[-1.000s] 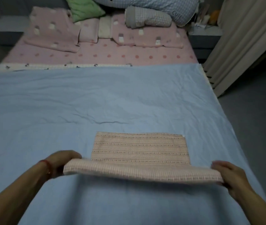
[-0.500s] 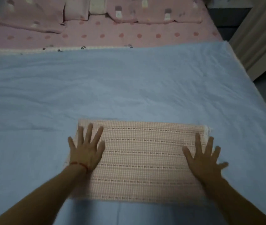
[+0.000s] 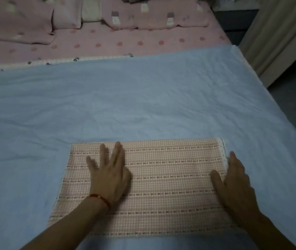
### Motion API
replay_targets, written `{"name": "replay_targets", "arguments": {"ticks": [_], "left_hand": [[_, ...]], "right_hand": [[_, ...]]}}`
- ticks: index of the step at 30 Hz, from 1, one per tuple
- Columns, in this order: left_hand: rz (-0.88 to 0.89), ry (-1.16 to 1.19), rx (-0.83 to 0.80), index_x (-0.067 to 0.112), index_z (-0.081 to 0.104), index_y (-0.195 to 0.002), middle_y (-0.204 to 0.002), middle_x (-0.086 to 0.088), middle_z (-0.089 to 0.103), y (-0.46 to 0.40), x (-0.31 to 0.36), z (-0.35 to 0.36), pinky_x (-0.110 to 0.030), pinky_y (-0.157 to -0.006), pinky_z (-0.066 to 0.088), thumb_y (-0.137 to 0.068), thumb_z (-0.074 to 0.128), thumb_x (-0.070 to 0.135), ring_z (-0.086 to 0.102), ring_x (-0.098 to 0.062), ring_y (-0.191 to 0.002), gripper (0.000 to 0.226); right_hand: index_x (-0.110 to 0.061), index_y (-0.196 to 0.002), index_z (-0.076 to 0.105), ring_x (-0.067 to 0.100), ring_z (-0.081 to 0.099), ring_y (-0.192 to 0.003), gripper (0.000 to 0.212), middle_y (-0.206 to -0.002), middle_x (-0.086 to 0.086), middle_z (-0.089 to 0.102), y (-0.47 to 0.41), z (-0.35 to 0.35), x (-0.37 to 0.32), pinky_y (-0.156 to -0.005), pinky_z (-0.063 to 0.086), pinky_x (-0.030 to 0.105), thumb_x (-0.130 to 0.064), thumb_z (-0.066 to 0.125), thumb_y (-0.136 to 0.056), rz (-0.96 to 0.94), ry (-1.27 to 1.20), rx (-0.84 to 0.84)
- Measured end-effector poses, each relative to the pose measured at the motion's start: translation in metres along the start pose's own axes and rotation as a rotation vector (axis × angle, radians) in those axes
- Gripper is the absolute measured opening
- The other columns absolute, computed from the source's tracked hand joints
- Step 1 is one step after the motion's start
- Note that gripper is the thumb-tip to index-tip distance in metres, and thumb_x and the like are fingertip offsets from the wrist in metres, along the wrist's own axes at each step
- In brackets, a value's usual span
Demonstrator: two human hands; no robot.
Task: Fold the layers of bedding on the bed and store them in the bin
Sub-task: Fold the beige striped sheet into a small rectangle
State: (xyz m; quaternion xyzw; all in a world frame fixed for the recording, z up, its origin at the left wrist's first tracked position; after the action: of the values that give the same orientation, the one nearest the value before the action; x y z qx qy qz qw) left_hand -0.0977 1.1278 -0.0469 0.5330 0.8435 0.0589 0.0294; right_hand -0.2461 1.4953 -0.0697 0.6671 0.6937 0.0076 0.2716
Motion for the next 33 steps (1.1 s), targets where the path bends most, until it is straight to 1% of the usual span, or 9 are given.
{"name": "replay_targets", "arguments": {"ticks": [3, 6, 13, 18, 24, 26, 29, 31, 33], "left_hand": [[0.11, 0.134, -0.024, 0.042, 0.0, -0.159, -0.167, 0.005, -0.012, -0.014, 0.085, 0.002, -0.08, -0.109, 0.001, -0.099, 0.015, 0.053, -0.014, -0.039, -0.153, 0.063], [0.044, 0.057, -0.061, 0.042, -0.015, -0.156, -0.167, 0.005, -0.017, -0.03, 0.107, 0.037, -0.079, -0.106, -0.003, -0.099, 0.005, 0.056, -0.018, -0.036, -0.153, 0.063], [0.047, 0.053, -0.025, 0.04, -0.01, -0.158, -0.168, 0.004, -0.01, -0.033, 0.104, 0.048, -0.078, -0.108, -0.002, -0.099, 0.006, 0.056, -0.012, -0.035, -0.154, 0.063], [0.004, 0.138, 0.015, 0.037, 0.017, -0.159, -0.168, -0.004, 0.011, 0.019, 0.107, 0.035, -0.079, -0.109, -0.002, -0.099, 0.027, 0.048, 0.0, -0.042, -0.154, 0.062], [0.02, 0.242, -0.131, 0.037, 0.01, -0.16, -0.168, -0.001, 0.003, 0.04, 0.1, 0.045, -0.07, -0.116, -0.01, -0.1, 0.01, 0.049, -0.001, -0.037, -0.155, 0.061], [0.07, 0.42, -0.131, 0.032, 0.014, -0.161, -0.169, -0.001, 0.009, 0.056, 0.091, 0.026, -0.052, -0.121, -0.011, -0.099, 0.014, 0.041, 0.003, -0.03, -0.156, 0.062], [-0.014, 0.999, -0.176, 0.025, 0.047, -0.149, -0.153, 0.002, 0.047, 0.098, 0.044, -0.001, -0.025, -0.123, 0.02, -0.099, 0.046, 0.022, 0.042, -0.015, -0.142, 0.05], [-0.197, 1.295, -0.196, 0.031, 0.064, -0.133, -0.135, 0.008, 0.065, 0.124, -0.004, -0.019, -0.031, -0.112, 0.043, -0.095, 0.058, 0.029, 0.06, -0.009, -0.124, 0.038], [-0.447, 1.638, -0.213, 0.022, 0.075, -0.114, -0.114, -0.003, 0.075, 0.142, -0.053, -0.032, -0.035, -0.09, 0.058, -0.098, 0.055, 0.029, 0.071, -0.02, -0.105, 0.026]], "right_hand": [[-0.011, -0.147, 0.04, 0.031, 0.062, -0.106, 0.12, -0.129, 0.013, 0.058, 0.017, -0.008, 0.042, -0.093, 0.054, 0.051, -0.097, 0.044, -0.063, 0.26, -0.185, -0.08], [-0.009, -0.138, 0.046, 0.016, 0.061, -0.083, 0.099, -0.111, 0.004, 0.06, 0.021, 0.0, 0.054, -0.069, 0.051, 0.032, -0.085, 0.056, -0.075, 0.308, -0.312, -0.189], [-0.016, -0.125, 0.067, 0.027, 0.076, -0.097, 0.047, -0.112, 0.009, 0.077, 0.044, -0.003, 0.034, -0.084, 0.056, 0.037, -0.049, 0.063, -0.092, 0.362, -0.802, -0.579], [-0.026, -0.139, 0.059, 0.02, 0.073, -0.108, 0.065, -0.121, 0.0, 0.075, 0.056, -0.049, 0.003, -0.099, 0.051, 0.041, -0.059, 0.073, -0.085, 0.181, -0.723, -0.456], [-0.045, -0.128, 0.06, 0.013, 0.074, -0.104, 0.034, -0.117, -0.012, 0.075, 0.102, -0.091, -0.097, -0.095, 0.055, 0.046, -0.039, 0.058, -0.094, -0.111, -0.688, -0.431], [-0.047, -0.124, 0.061, 0.01, 0.073, -0.104, 0.036, -0.117, -0.014, 0.074, 0.126, -0.098, -0.146, -0.095, 0.056, 0.047, -0.04, 0.063, -0.089, -0.224, -0.649, -0.439], [-0.041, -0.115, 0.063, 0.01, 0.072, -0.102, 0.026, -0.11, -0.015, 0.074, 0.158, -0.09, -0.217, -0.094, 0.056, 0.045, -0.039, 0.071, -0.091, -0.375, -0.493, -0.409], [-0.034, -0.103, 0.058, 0.012, 0.068, -0.093, 0.022, -0.099, -0.011, 0.072, 0.175, -0.067, -0.267, -0.082, 0.053, 0.037, -0.043, 0.072, -0.089, -0.47, -0.343, -0.346], [-0.028, -0.106, 0.053, 0.02, 0.064, -0.094, 0.03, -0.102, -0.004, 0.069, 0.193, -0.028, -0.317, -0.075, 0.045, 0.033, -0.047, 0.068, -0.087, -0.534, -0.214, -0.305]]}}
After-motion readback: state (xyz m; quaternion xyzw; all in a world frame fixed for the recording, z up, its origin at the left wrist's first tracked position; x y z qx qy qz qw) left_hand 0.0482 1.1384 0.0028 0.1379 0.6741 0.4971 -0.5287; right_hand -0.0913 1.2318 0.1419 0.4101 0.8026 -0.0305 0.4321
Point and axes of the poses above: each hand's wrist, its own y-axis away from the middle knuckle, its own z-axis out of the palm, x = y × z, the point moved 9 cm from there along -y, towards the middle knuckle
